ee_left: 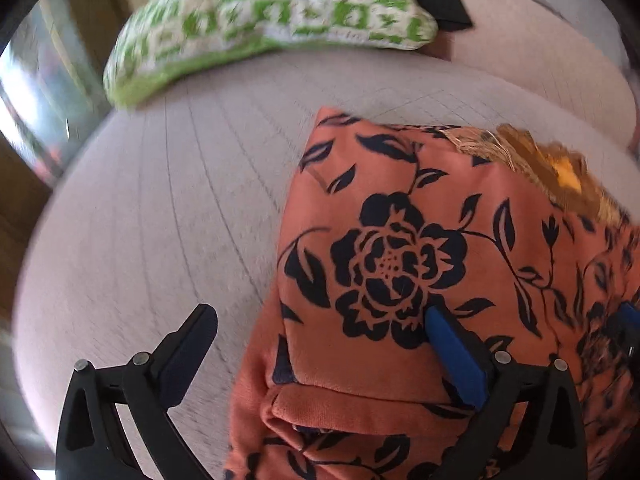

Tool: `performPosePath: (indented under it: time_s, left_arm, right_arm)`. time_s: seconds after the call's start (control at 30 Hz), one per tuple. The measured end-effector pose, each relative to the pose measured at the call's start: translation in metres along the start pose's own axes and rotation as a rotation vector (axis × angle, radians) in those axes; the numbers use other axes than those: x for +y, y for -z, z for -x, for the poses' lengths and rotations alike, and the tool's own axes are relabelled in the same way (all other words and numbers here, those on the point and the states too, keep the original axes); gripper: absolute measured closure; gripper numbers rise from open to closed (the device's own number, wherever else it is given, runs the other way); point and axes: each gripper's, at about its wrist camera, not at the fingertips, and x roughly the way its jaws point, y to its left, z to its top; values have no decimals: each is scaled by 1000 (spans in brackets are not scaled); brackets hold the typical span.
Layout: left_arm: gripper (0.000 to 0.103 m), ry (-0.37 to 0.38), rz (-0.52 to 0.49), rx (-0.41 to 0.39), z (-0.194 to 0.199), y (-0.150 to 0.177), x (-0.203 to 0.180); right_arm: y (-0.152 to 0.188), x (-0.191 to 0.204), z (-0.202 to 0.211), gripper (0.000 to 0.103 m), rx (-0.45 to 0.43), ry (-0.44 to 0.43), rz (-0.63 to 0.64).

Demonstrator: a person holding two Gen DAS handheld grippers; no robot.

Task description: Fold small clothes

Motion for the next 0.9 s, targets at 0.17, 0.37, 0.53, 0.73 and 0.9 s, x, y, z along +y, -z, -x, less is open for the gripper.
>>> performPosePath:
  time_s: [0.17,0.37,0.53,0.73,0.9]
  left_arm:
    - [0,-2,33,-29,0,8,0]
    - [0,3,38,-22,-2,6,4]
    - [0,-27,31,-9,8,1,2]
    - [0,-124,-54,-78,19,12,-4]
    - [0,-137,-106,-107,22,31,-11]
  right_arm:
    - [-26,-45,-13,65,-4,28,-171]
    - [-17,-53,-19,62,-69,-6,-177]
    - [-7,-65,4,63,-75,-26,-249]
    - [26,-79,37,63,-39,39,-247]
    - [46,-83,42,62,-12,49,-226]
